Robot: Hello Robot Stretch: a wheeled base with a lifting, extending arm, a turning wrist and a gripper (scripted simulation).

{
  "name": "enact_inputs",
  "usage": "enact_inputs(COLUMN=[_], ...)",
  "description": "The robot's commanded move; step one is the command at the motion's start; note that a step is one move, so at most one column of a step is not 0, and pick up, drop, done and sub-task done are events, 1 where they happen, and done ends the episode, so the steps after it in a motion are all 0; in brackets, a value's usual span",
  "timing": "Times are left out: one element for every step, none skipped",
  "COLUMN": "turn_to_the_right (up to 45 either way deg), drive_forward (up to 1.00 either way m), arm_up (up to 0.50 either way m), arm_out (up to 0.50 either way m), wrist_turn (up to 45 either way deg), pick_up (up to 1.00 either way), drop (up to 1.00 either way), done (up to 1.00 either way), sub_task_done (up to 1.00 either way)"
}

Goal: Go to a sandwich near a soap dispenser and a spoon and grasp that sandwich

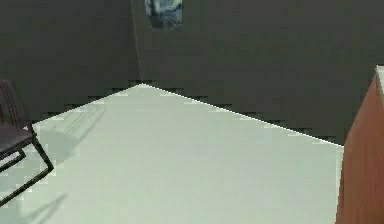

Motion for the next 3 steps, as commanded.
enact_inputs(turn_to_the_right=[0.0, 33.0, 0.0], drive_forward=[0.45, 0.00, 0.35], arm_up=[0.00, 0.00, 0.00], arm_out=[0.00, 0.00, 0.00], wrist_turn=[0.0, 0.0, 0.0], pick_up=[0.00, 0.00, 0.00], drop=[0.00, 0.00, 0.00], done=[0.00, 0.00, 0.00], sub_task_done=[0.00, 0.00, 0.00])
